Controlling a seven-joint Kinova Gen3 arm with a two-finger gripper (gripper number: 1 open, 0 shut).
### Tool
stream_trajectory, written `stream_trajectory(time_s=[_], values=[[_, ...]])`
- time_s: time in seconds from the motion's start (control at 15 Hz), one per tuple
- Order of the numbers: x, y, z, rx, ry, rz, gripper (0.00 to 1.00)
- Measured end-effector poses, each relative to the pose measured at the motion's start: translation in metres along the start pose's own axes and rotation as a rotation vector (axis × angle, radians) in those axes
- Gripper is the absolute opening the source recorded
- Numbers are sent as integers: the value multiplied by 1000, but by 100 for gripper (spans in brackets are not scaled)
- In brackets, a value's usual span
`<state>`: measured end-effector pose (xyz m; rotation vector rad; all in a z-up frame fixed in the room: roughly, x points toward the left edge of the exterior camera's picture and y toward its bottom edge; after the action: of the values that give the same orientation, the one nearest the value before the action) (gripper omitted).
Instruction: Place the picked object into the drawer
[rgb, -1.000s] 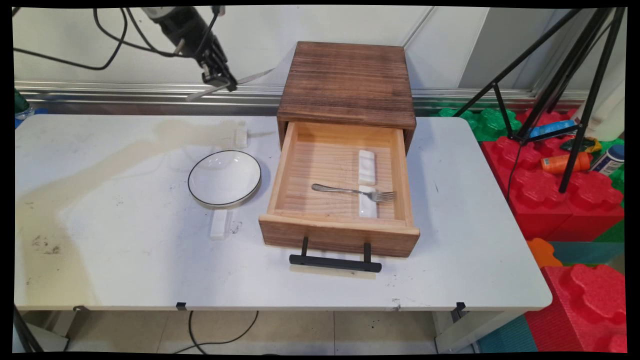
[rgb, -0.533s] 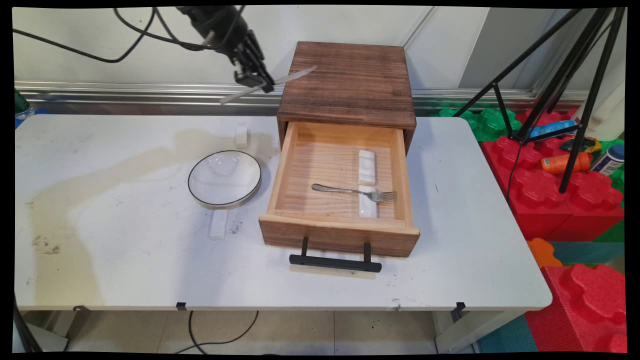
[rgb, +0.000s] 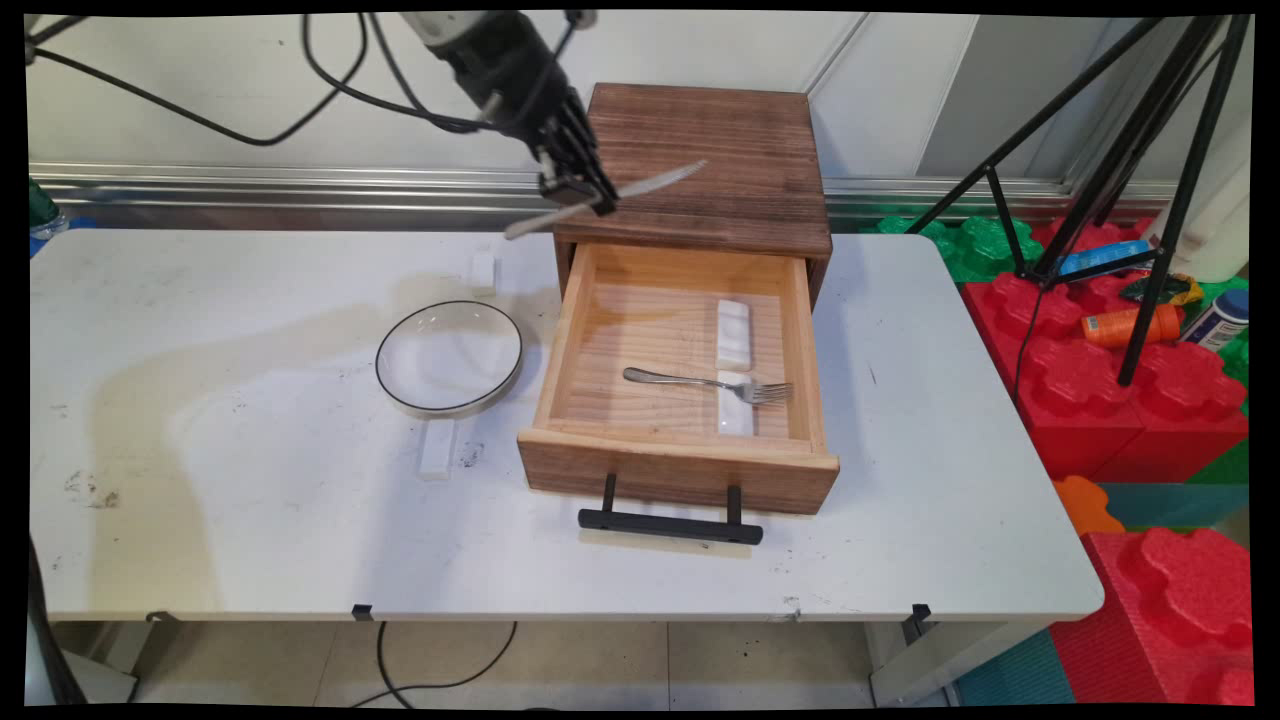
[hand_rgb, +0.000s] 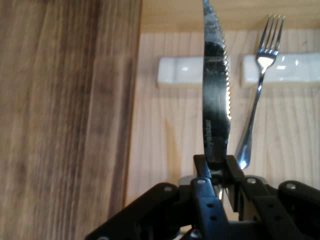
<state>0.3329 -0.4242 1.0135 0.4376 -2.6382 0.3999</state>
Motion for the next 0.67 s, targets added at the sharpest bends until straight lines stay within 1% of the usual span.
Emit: stream_trajectory(time_s=[0.2, 0.4, 0.67], values=[[13, 6, 17, -12, 16, 9, 0], [24, 7, 42, -20, 33, 21, 0], [27, 4, 74, -28, 42, 39, 0]])
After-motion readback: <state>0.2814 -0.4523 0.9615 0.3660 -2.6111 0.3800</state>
